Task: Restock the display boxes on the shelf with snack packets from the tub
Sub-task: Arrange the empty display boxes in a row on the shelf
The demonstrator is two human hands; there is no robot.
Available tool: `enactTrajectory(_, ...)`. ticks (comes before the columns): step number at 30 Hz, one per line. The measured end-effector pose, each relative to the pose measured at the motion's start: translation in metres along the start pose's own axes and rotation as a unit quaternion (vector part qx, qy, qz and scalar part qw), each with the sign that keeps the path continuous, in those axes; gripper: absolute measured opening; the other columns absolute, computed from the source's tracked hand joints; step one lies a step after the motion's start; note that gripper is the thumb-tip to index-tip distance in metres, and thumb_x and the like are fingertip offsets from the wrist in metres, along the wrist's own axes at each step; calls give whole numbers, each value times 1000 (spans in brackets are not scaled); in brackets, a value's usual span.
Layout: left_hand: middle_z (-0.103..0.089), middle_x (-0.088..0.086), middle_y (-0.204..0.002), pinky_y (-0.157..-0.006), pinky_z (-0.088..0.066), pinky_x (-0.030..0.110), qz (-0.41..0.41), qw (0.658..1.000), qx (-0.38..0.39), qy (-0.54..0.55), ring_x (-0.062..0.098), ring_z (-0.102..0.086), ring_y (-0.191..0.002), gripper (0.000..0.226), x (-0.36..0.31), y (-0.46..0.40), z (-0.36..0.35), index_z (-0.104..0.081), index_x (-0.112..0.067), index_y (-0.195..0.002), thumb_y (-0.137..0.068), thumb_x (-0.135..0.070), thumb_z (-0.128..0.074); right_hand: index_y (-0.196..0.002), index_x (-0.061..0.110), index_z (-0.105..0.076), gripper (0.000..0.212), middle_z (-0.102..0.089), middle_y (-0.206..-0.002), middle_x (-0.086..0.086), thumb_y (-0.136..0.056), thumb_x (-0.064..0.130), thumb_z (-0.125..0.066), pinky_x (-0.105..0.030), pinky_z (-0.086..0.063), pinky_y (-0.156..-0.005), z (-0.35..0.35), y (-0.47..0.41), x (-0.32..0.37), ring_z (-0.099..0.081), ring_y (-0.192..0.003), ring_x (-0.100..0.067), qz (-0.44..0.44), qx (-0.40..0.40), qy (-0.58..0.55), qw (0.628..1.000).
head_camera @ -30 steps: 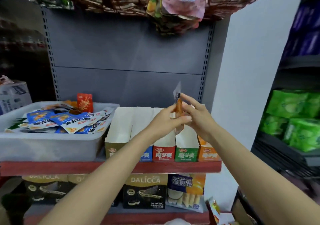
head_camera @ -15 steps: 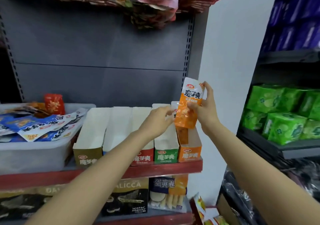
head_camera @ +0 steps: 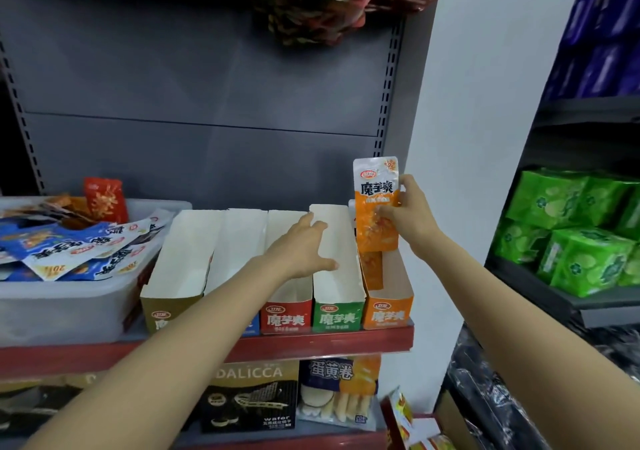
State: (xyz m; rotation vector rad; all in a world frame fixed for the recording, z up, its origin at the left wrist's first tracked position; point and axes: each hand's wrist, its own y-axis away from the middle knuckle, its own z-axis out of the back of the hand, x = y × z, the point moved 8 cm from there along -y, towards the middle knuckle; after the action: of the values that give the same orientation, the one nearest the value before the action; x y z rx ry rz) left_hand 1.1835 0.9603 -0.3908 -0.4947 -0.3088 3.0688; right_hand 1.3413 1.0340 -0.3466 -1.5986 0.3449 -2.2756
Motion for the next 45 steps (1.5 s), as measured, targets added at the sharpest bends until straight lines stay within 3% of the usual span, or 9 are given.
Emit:
enactTrajectory(3, -3, 3, -159, -111, -29, 32, -8, 1000, -16, 15, 20, -19, -144, 75, 3, 1, 2, -23, -17, -148, -87, -35, -63, -112, 22, -39, 36, -56, -115, 1, -88, 3, -59, -31, -51, -74, -2, 0, -6, -56, -94, -17, -5, 3, 30, 1000)
enactTrajectory(6, -7, 4, -159, -110, -28, 31, -15, 999, -25, 32, 20, -20, -143, 68, 3, 3, 4, -26, -17, -147, -89, -29, -61, -116, 15, -40, 36, -57, -118, -4, -88, 8, -63, -33, -51, -74, -5, 5, -15, -58, -98, -20, -10, 4, 80, 997)
enactTrajectory(9, -9, 6, -159, -111, -26, 30, -20, 999, -32, 39, 20, -19, -144, 66, 1, 4, 5, -27, -16, -147, -90, -25, -60, -127, 15, -36, 49, -56, -125, -5, -87, 10, -64, -31, -52, -71, -11, 12, -18, -60, -107, -26, 10, 29, 104, 994)
enactTrajectory(14, -9, 7, -159, -112, -23, 29, -24, 999, -28, 29, 19, -17, -144, 64, 2, 6, 2, -27, -14, -147, -91, -14, -58, -143, 28, -20, 76, -52, -116, 5, -86, 1, -64, -26, -51, -69, -16, 17, -11, -57, -93, -15, 70, 51, 137, 987)
enactTrajectory(21, -12, 2, -158, -111, -25, 29, -19, 999, -20, 37, 19, -22, -142, 65, 8, 6, 5, -30, -17, -146, -89, -17, -62, -126, 16, -43, 45, -53, -127, -10, -87, 11, -64, -31, -47, -85, -17, 10, -13, -55, -110, -27, 110, 62, 287, 950)
enactTrajectory(27, -13, 1, -158, -111, -26, 29, -21, 999, -31, 33, 19, -24, -142, 63, 7, 6, 4, -32, -17, -144, -89, -17, -62, -129, 21, -48, 46, -43, -132, -7, -87, 18, -66, -33, -43, -97, -14, 3, -17, -43, -121, -24, 126, 40, 300, 945)
enactTrajectory(35, -16, 0, -158, -110, -27, 28, -20, 997, -40, 58, 17, -28, -140, 57, 12, 4, 3, -35, -18, -143, -91, -17, -59, -129, 21, -47, 48, -42, -137, -3, -86, 18, -67, -35, -46, -94, -19, -5, -25, -47, -121, -24, 134, 52, 305, 941)
enactTrajectory(42, -38, -3, -147, -104, -40, 30, -14, 987, -129, 92, 15, -46, -125, 36, 9, 14, 19, -51, -17, -131, -94, -17, -51, -142, 24, -36, 60, -30, -151, -1, -89, 22, -63, -42, -34, -110, -30, 7, -20, -33, -137, -25, 133, 56, 330, 933)
enactTrajectory(45, -49, -5, -135, -94, -44, 28, -24, 978, -184, 93, 12, -51, -116, 30, 8, 33, 37, -55, -19, -125, -95, -19, -49, -136, 21, -46, 44, -35, -148, 0, -93, 16, -57, -34, -33, -108, -37, 20, 3, -34, -135, -22, 172, 33, 306, 936)
